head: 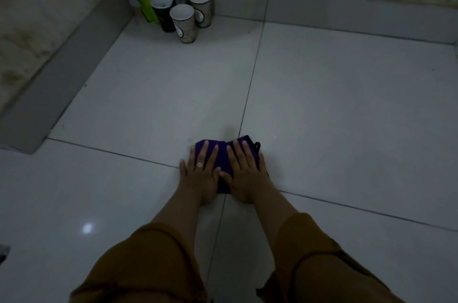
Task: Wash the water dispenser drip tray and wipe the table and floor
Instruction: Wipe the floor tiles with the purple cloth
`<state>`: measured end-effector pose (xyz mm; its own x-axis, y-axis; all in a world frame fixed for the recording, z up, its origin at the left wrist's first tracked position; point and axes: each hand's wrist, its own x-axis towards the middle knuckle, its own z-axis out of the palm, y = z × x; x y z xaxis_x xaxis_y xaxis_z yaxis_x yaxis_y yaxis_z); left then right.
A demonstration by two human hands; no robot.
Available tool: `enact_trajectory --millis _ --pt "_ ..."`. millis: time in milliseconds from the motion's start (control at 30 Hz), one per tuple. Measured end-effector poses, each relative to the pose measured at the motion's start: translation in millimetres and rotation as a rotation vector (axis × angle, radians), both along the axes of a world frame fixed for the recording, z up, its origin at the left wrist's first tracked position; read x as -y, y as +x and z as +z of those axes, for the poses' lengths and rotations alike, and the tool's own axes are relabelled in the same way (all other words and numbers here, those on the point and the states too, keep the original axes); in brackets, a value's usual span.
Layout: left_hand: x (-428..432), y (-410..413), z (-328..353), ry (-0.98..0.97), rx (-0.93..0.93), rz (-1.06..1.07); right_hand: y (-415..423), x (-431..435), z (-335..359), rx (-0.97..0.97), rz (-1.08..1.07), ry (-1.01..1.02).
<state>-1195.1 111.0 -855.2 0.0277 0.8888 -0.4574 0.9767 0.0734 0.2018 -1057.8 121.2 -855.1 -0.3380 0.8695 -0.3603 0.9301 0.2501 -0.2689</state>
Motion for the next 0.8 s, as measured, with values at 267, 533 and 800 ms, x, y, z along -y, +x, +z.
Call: enact_trajectory --millis 267,533,800 --pt "-22 -9 -3 -0.036 0.035 0.024 -9 -22 -1 0.030 0.002 -0.002" --pt "-132 -37 -1 0.020 0.050 0.007 -36 -133 -3 0.019 -0.046 0.028" --pt "-228 -47 -9 0.079 0.044 0.002 -45 -232 -8 0.001 -0.061 0.073"
